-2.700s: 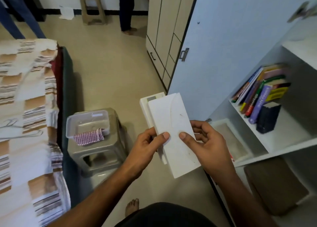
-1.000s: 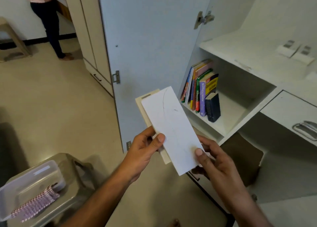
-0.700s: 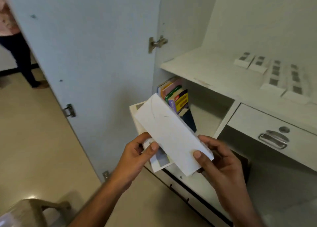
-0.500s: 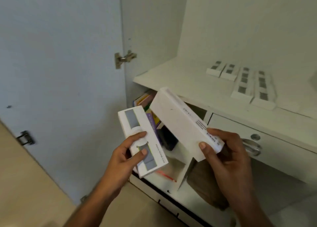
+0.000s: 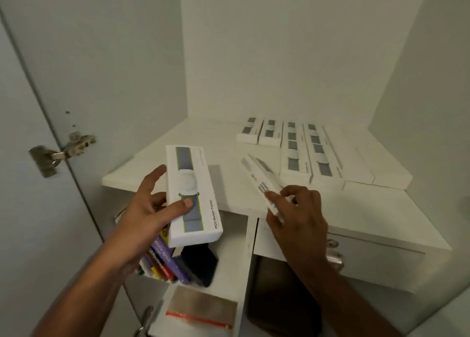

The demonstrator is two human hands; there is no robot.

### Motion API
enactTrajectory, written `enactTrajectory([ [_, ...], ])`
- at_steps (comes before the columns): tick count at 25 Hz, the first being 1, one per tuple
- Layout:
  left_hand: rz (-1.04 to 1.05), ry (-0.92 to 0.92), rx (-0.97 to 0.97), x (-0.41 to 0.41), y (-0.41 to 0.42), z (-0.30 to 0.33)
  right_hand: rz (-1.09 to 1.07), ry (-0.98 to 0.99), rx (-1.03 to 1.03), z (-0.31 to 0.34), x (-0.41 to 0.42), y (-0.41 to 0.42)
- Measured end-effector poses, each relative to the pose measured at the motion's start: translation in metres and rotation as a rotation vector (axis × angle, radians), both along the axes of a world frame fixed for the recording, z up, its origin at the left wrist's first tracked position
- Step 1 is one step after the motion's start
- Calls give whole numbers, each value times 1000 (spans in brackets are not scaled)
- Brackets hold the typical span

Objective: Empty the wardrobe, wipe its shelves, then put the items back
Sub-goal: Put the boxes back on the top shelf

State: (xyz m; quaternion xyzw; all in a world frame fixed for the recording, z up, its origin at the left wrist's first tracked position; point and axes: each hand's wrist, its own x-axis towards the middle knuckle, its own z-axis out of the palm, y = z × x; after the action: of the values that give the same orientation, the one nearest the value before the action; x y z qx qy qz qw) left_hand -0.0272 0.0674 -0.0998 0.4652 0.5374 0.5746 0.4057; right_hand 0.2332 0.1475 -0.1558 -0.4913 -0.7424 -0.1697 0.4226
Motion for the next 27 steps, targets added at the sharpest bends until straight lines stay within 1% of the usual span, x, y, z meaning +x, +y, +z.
enactTrajectory([
  [3,-47,120,-75,-12,67,7,-73,-90,-57,-3,-27,22],
  [7,-141,245,-136,-18,142,3,-142,-101,-151,5,-59,46],
  [9,-178,261,-149,-19,170,-4,-141,-120,-158,3,-68,51],
  [11,-187,262,-141,-19,186,-11,-138,-64,-164,5,-61,51],
  [14,-194,243,-133,-25,199,-19,-269,21,-209,9,-43,56],
  [17,-195,216,-119,-33,203,-22,-331,-25,-281,8,-39,65],
  [20,-149,185,-95,-48,205,-19,-263,-30,-380,12,-40,66],
  [23,16,114,-25,-82,208,-14,-107,-93,-475,23,-36,67],
  [25,135,76,28,-107,209,-8,-28,-241,-414,32,-33,72],
  [27,198,42,52,-128,207,-2,25,-404,-316,37,-27,87],
])
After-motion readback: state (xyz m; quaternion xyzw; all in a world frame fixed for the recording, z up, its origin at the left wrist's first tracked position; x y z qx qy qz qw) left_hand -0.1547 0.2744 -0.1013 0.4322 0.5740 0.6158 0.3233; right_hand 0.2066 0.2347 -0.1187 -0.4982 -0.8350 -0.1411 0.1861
